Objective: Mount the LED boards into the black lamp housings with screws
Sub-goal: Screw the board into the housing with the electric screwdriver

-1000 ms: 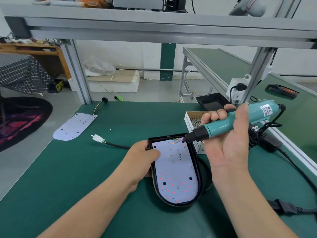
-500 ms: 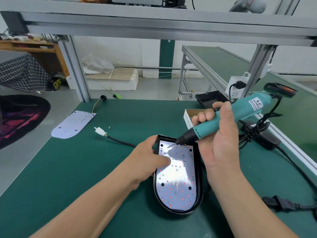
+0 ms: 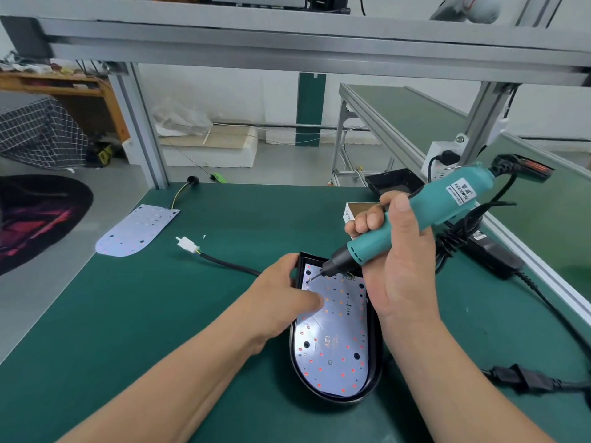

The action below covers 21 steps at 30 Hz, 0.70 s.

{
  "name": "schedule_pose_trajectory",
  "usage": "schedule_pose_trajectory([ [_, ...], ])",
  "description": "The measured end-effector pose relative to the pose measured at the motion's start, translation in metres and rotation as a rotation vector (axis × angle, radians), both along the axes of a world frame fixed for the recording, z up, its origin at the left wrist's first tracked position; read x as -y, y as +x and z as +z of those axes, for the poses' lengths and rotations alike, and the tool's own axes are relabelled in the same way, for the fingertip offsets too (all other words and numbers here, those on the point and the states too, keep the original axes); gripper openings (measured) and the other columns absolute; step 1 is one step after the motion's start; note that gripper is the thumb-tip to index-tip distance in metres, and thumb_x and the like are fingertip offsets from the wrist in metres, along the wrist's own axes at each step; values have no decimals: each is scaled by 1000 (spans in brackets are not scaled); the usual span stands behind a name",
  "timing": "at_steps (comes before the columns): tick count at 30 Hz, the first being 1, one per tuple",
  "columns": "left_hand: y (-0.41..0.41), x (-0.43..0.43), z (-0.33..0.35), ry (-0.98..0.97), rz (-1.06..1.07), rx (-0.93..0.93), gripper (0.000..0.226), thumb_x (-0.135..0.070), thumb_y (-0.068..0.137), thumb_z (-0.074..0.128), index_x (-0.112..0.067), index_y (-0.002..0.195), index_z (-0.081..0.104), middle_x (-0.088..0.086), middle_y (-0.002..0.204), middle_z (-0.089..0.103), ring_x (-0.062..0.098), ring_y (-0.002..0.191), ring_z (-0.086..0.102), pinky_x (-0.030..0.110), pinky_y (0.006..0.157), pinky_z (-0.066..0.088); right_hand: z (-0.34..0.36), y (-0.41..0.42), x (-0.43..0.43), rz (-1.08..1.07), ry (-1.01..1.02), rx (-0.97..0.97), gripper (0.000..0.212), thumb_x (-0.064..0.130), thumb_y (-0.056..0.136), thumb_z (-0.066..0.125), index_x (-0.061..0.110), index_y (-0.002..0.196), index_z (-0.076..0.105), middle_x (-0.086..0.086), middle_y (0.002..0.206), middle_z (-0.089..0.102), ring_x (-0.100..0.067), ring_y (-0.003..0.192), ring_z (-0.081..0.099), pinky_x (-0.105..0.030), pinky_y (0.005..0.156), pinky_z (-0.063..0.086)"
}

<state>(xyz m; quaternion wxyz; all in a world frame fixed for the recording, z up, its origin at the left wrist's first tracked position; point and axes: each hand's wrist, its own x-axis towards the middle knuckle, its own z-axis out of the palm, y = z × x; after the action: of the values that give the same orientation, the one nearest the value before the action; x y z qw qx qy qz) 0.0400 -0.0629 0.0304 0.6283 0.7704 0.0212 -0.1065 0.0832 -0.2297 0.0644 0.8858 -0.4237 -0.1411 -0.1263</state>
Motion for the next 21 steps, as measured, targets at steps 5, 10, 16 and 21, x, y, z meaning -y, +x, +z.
schedule_pose_trajectory([
  [5, 0, -1, -1, -9, -18, 2, 47, -16, 71, 71, -22, 117, 67, 11, 107, 78, 26, 89, 71, 54, 97, 58, 0, -2, -2, -9, -26, 10, 15, 26, 104, 59, 12, 102, 55, -3, 74, 51, -21, 71, 54, -39, 80, 55],
  [10, -2, 0, 1, -46, -46, 10, 43, -14, 72, 66, -20, 115, 68, 21, 112, 73, 23, 88, 64, 43, 88, 52, 2, -4, -3, -7, -70, 15, 15, 26, 102, 59, 11, 101, 55, -5, 75, 50, -23, 71, 54, -40, 81, 54],
  [16, -3, -1, 2, -4, -81, 48, 40, -14, 75, 62, -22, 114, 66, 22, 111, 66, 22, 92, 57, 43, 87, 46, 5, -10, -8, 82, -204, 160, 22, 31, 98, 74, 15, 105, 62, -4, 76, 54, -25, 72, 54, -44, 81, 52],
  [21, -2, -2, 2, 81, -133, 91, 36, -13, 80, 57, -27, 114, 61, 8, 108, 63, 19, 98, 53, 47, 92, 49, 4, -12, -13, 111, -245, 190, 17, 27, 96, 74, 17, 105, 64, 0, 76, 57, -23, 72, 56, -43, 80, 51],
])
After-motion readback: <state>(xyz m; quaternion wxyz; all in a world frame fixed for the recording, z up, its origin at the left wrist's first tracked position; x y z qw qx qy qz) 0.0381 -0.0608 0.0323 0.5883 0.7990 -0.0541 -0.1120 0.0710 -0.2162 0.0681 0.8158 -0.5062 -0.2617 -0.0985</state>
